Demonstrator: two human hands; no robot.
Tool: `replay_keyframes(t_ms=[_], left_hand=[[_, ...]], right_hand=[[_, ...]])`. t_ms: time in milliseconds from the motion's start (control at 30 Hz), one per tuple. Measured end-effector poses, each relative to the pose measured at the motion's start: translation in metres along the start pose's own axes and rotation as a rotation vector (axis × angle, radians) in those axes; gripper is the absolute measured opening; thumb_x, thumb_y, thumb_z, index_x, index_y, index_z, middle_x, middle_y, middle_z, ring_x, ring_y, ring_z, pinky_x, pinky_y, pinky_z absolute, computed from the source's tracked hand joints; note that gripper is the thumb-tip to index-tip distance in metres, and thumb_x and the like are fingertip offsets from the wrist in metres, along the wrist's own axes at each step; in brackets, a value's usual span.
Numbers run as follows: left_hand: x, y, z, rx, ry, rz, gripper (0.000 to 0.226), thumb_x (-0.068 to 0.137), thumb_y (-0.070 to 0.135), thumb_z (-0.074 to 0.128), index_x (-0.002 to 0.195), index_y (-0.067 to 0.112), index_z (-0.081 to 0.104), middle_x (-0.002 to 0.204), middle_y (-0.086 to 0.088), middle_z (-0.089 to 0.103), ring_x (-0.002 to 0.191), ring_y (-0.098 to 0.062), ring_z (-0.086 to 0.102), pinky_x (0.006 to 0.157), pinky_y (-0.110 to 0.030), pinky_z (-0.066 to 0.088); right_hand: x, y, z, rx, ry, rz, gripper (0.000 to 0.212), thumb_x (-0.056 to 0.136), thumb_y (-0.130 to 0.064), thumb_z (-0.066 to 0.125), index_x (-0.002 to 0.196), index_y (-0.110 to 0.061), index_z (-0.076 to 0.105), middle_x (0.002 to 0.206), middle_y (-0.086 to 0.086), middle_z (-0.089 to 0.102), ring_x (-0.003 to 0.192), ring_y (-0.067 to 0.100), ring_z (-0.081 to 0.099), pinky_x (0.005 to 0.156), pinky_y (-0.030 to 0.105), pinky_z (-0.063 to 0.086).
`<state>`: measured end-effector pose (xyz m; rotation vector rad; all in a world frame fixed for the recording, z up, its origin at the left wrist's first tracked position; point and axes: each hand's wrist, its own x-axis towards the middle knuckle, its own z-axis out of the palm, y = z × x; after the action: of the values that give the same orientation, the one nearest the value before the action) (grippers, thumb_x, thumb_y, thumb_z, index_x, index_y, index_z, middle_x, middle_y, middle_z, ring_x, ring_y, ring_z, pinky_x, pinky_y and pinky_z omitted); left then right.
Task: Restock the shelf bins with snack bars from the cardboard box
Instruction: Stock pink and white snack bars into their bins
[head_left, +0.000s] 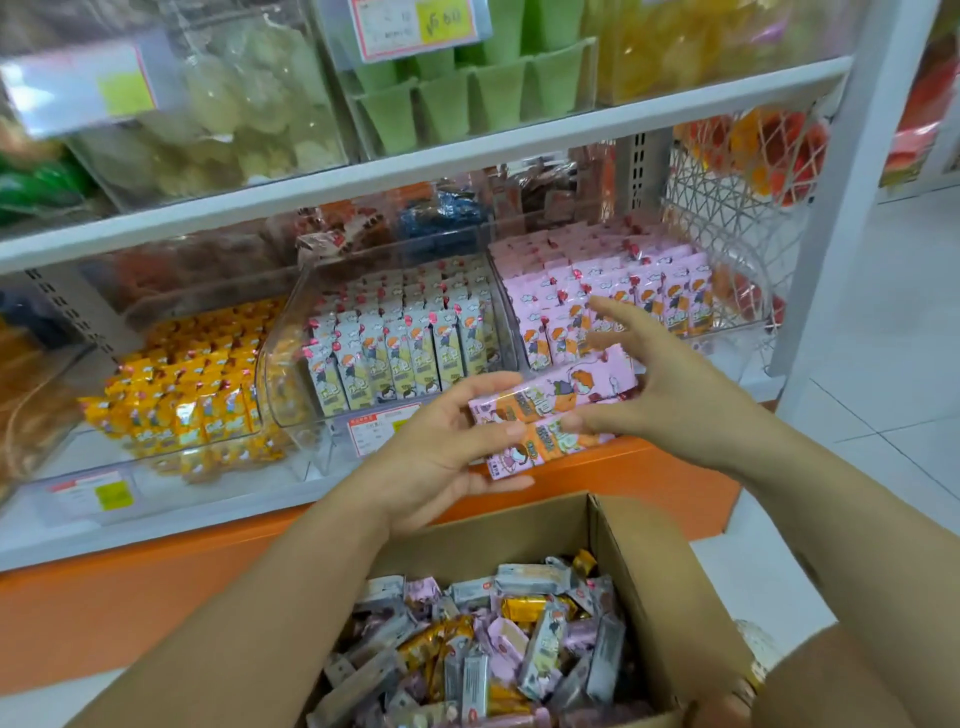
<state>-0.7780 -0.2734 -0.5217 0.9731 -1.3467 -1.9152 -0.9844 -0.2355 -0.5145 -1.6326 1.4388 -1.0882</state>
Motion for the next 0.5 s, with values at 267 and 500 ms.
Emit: replay_keyframes(t_ms=[267,500], left_hand=[[0.025,0.01,0.016,0.008,0.127,0.189,0.033,0.087,-0.003,0.057,0.108,0.023,0.06,0.099,-0.001,0.067,0.082,-0.015,0.07,0.066,-0.03,0.059],[0.059,0.032,0.019,0.215,0.117,0.292,0.042,0.085,0.004,0.064,0.11,0.038,0.059,0.112,-0.003,0.066,0.1,-0.023,0.067,0.082,-0.038,0.055]], right_hand=[[0.009,0.002,-0.005,0.405,0.177,0.189,0.076,0.068,-0.039,0.075,0.133,-0.025,0.038,0.104,-0.005,0.055,0.09,0.014,0.066,0.072,0.035,0.059],[0.033,-0.002,-0.02,0.694,0.226,0.095,0.03,0.085,-0.007,0.064,0.112,-0.013,0.052,0.099,0.002,0.054,0.071,0.016,0.064,0.07,0.029,0.058]])
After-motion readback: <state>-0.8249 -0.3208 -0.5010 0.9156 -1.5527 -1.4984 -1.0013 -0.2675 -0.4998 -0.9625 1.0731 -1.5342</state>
